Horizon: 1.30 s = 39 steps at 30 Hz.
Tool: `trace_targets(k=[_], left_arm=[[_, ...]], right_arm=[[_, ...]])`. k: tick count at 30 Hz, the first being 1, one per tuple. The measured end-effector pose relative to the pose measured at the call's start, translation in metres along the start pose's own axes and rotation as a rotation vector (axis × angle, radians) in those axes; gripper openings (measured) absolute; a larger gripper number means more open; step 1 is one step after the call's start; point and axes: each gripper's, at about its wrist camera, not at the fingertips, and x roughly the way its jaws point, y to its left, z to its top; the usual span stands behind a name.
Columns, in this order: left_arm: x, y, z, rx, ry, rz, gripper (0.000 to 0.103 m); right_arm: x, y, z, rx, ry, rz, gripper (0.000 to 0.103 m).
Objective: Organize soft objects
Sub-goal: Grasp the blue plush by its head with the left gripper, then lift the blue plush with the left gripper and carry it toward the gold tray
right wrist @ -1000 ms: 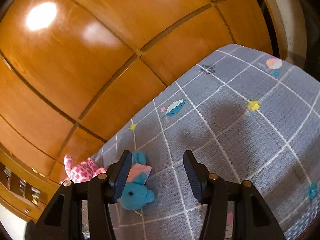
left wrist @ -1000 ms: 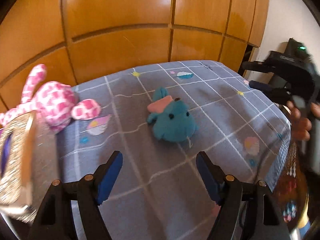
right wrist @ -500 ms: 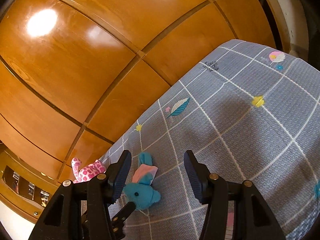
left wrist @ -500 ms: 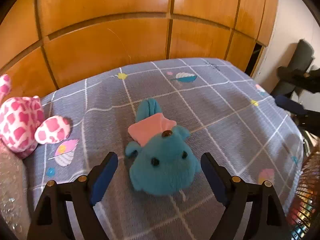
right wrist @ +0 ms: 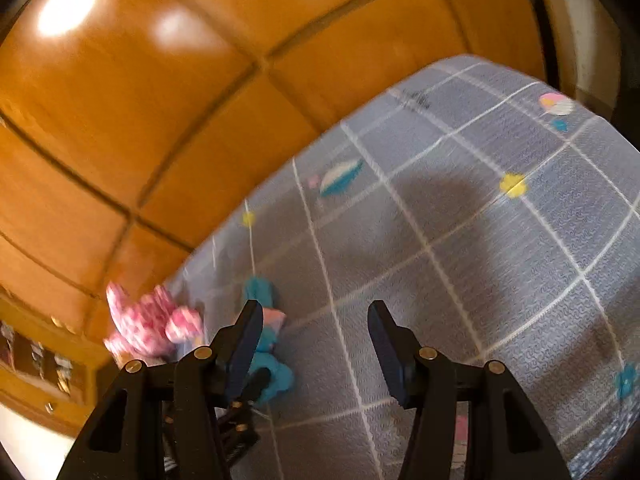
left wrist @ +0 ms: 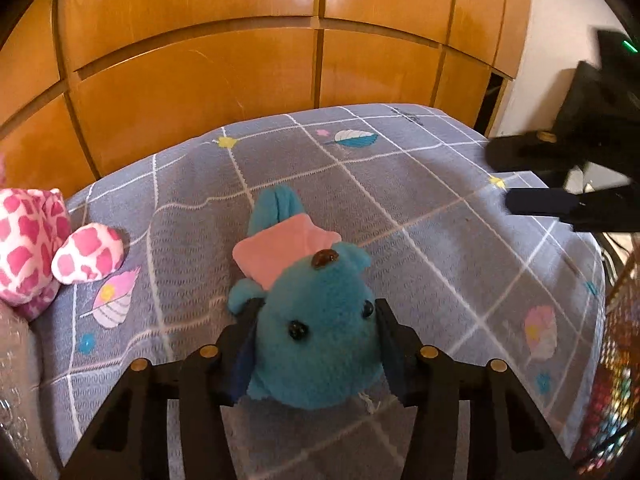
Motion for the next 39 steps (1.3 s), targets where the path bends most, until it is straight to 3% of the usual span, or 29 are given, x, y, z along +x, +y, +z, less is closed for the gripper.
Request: trace_targets(k=[7,10,16,19,20,21,23,29,39], left_arm=[[-0.010,0.000,-0.015,0.021,-0.041,-0.016,0.055],[-0.013,0.001,-0.019,0.012,-0.047,-0.021,0.056],[-0.014,0.004,-0.022,-0.004,-0.041,-0.029,0.057],[-0.012,0.002,-0.022,-0.003,-0.027,-0.012,0.056],[-0.013,0.003,-0.022,-0.012,-0.025,-0.015,0.056],[-0.015,0.005,-0.022,-0.029,-0.021,-0.020,0.055],[-0.018,0.008,-0.021,-0.054,-0.012,-0.031,0.054],[-0.033,0.007,-0.023,-0.042,-0.007,0.001,0.052],[-0.075,0.015,-0.025,-0.068,-0.051,0.068,0.052]], right_arm=[[0.066,0.040,-0.006,-0.025,0.244,0.056,0.055],[0.090,0.058,-0.008,-0.069,0.301,0.043,0.060],[0.135,0.070,-0.014,-0.092,0.393,0.001,0.060],[0.149,0.080,-0.019,-0.145,0.413,0.037,0.060],[0.154,0.085,-0.022,-0.184,0.424,0.035,0.053],[0.156,0.095,-0.027,-0.283,0.410,-0.018,0.035],[0.157,0.100,-0.031,-0.329,0.405,-0.026,0.031],[0.152,0.094,-0.028,-0.294,0.432,0.016,0.028],[0.134,0.125,-0.035,-0.404,0.386,0.133,0.028]])
